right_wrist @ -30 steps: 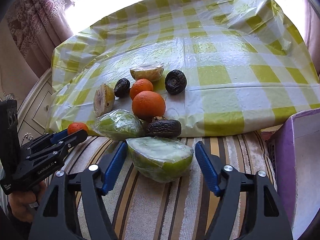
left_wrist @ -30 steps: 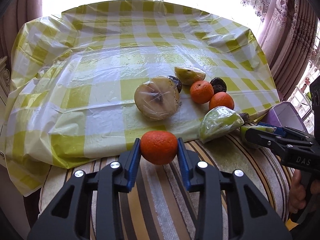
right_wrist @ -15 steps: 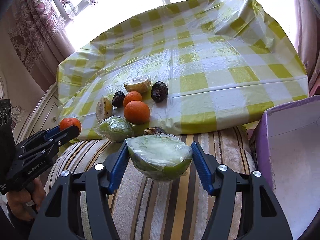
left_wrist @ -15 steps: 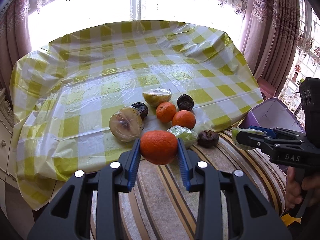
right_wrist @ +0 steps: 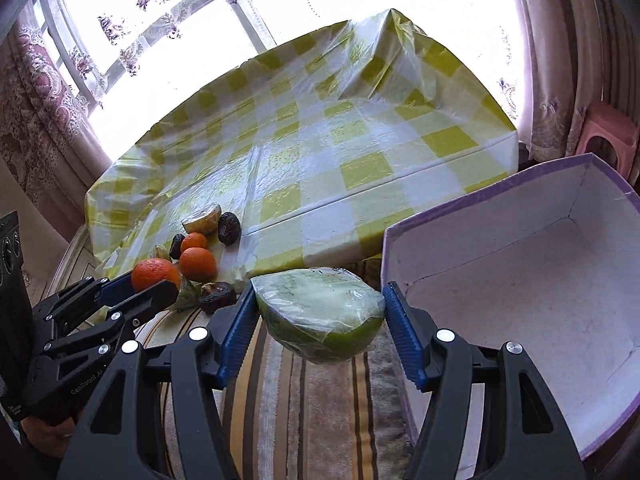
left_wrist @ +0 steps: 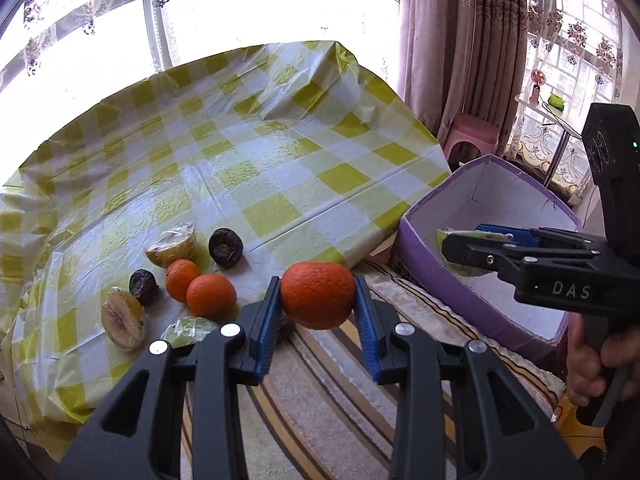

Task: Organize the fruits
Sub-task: 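Carry the tangerine with the left tool while the right tool carries the bagged fruit to the box, then open the left tool over the box while the right tool releases the bagged fruit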

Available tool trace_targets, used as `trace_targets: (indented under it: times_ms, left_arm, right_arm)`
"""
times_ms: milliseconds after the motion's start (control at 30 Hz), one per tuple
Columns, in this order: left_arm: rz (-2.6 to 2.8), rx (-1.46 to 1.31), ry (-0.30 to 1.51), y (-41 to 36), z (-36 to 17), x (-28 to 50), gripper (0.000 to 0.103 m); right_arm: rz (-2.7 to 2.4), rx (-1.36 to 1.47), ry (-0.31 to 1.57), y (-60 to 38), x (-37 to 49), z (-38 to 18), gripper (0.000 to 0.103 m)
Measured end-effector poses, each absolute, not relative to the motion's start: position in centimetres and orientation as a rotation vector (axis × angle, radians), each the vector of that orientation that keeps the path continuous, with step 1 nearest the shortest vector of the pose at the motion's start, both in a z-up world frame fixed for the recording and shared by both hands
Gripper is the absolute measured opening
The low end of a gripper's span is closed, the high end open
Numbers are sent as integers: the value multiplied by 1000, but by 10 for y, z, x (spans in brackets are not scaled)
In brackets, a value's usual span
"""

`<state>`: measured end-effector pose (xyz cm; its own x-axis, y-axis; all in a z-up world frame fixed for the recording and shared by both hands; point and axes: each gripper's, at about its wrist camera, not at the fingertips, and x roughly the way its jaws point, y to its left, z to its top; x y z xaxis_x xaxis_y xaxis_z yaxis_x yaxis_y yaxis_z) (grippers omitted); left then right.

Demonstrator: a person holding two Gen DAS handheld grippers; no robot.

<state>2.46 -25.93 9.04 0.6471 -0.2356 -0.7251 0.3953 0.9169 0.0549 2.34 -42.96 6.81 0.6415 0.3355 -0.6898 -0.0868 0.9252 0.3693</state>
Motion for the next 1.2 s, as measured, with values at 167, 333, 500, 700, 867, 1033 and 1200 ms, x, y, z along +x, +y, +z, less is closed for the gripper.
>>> trace_targets:
  times_ms: [167, 333, 500, 700, 867, 1033, 1200]
  left_arm:
    - [-455, 284, 808, -315, 78, 31, 36]
    - [-524, 349, 832, -362, 63, 35, 36]
    - [-576, 405, 862, -400, 45, 39, 36]
    - [-634, 473, 909, -434, 20, 39, 36]
    - [-650, 508, 950, -448, 2, 38, 36]
    - [-645, 514, 968, -449, -3, 41, 41]
    - [-630, 500, 949, -445, 1, 41, 64]
  right_arm:
    - [106, 321, 849, -476, 17, 53, 62]
    - [-14, 311, 874, -510, 11, 35, 62]
    - [-121, 250, 918, -533, 5, 17, 62]
    - [-208, 198, 963, -554, -3, -1, 62]
    - [-226, 152, 995, -554, -3, -11, 62]
    - [-236, 138, 1002, -553, 2, -15, 63]
    - [-239, 138, 988, -553, 0, -9, 79]
